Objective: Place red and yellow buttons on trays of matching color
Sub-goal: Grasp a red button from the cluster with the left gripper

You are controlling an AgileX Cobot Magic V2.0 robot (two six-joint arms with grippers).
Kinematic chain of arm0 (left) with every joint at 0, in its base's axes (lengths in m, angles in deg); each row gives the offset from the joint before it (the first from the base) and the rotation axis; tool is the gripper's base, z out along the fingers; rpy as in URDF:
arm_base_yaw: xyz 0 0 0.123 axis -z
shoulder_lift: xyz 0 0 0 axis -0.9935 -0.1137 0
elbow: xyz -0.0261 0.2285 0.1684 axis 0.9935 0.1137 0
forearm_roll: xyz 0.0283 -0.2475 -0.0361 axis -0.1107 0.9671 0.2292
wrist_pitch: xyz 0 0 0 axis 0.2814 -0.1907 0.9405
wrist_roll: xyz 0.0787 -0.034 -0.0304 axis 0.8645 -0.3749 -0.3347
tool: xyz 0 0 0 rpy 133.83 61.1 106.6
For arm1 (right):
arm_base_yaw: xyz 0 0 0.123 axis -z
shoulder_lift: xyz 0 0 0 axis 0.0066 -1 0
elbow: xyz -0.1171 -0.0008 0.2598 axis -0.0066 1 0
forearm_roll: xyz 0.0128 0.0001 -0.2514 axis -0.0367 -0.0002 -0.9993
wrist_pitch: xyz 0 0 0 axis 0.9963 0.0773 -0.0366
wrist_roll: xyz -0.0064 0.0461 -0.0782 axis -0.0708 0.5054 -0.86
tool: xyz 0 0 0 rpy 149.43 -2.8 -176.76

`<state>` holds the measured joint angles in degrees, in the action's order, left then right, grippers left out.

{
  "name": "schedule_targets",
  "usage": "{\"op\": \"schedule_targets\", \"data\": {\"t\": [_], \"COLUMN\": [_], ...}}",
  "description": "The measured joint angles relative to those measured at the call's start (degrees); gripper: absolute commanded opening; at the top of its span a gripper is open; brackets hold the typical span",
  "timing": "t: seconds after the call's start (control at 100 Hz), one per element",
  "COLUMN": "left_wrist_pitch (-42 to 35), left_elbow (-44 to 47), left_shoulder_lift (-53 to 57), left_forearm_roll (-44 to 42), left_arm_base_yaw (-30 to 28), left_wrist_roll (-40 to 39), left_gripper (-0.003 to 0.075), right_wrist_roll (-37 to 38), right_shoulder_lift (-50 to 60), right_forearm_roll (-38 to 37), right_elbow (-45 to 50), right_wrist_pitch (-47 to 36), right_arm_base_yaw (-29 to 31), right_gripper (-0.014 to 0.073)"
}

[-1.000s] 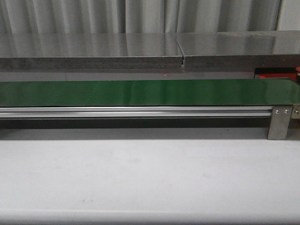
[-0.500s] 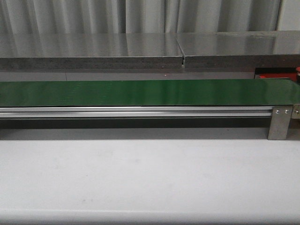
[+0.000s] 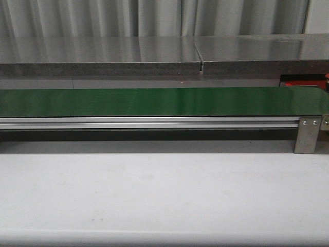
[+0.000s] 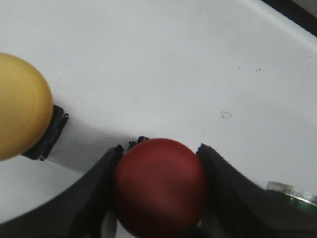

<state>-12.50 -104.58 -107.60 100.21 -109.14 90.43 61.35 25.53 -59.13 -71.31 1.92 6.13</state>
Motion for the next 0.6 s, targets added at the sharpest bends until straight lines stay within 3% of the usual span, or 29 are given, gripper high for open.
{"op": "schedule_targets", "data": {"t": [0.18, 0.6], "left_wrist_pitch": [3.4, 10.7], "left_elbow": [-1.6, -2.5], "left_shoulder_lift": [1.3, 15.5], "left_forearm_roll": [-0.1, -0.1], "left_arm_base_yaw": [0.0, 0.6], "left_wrist_roll": [0.0, 0.0], "left_gripper": [0.0009, 0.0008], "right_wrist_roll": [0.0, 0.0], "right_shoulder_lift": [0.0, 0.0], "right_forearm_roll": [0.0, 0.0], "right_elbow": [0.0, 0.0], "right_wrist_pitch": [0.0, 0.0], "right_arm_base_yaw": [0.0, 0.0], "right_gripper": [-0.0117, -0.0117]}}
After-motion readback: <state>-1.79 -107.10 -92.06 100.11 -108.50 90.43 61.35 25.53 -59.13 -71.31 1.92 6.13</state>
